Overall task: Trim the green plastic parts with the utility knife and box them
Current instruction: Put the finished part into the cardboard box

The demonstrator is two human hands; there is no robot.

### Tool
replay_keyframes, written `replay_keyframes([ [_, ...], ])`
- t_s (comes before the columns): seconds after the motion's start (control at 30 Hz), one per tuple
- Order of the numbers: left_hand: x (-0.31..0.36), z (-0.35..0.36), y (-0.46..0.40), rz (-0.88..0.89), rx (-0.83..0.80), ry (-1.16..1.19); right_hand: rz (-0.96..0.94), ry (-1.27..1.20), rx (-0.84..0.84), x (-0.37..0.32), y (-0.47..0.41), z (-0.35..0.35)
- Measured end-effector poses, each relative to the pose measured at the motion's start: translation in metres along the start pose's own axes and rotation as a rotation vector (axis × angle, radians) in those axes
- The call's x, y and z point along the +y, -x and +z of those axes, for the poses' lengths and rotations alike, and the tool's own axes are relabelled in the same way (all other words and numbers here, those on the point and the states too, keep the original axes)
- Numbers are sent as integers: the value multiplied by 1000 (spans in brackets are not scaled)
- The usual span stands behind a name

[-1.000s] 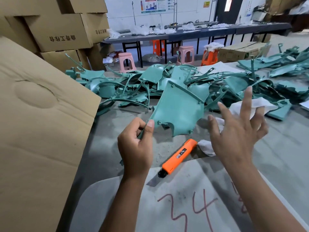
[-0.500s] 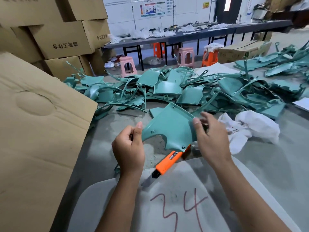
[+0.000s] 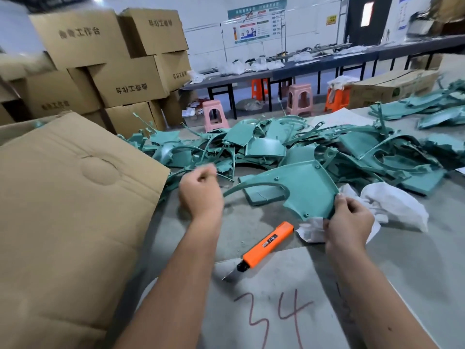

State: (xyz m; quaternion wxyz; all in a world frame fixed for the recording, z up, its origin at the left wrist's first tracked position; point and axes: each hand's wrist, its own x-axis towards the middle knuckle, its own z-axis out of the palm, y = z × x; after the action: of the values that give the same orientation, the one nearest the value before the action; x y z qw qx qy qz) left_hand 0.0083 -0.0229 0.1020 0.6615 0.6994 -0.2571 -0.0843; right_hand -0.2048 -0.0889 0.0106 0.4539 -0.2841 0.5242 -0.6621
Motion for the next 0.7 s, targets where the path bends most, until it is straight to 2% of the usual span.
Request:
replay_keyframes([
  [0.17,49,-3,1,393,-629,-316,-65,-6,-69,-6,5,1],
  [0.23,57,-5,2,486,-789,-416,-140,30,-120,-8,12,3],
  [0.3,59,-4,2,497,-770,-374,-177,64,-166,-8,18,6],
  [0.4,46,-6,-3,482,-637,-365,-177,62,-196,-5,21,7],
  [0.57,4,-19,-9,145,-591,-345,-55,-13,-128,-1,16,8],
  [0.63,-9,-23,-12,80,-512,-342,-30,-19,-125,3,17,11],
  [0.7,-12,-26,-14,95,-463,-381,-8,-21,-140,6,20,14],
])
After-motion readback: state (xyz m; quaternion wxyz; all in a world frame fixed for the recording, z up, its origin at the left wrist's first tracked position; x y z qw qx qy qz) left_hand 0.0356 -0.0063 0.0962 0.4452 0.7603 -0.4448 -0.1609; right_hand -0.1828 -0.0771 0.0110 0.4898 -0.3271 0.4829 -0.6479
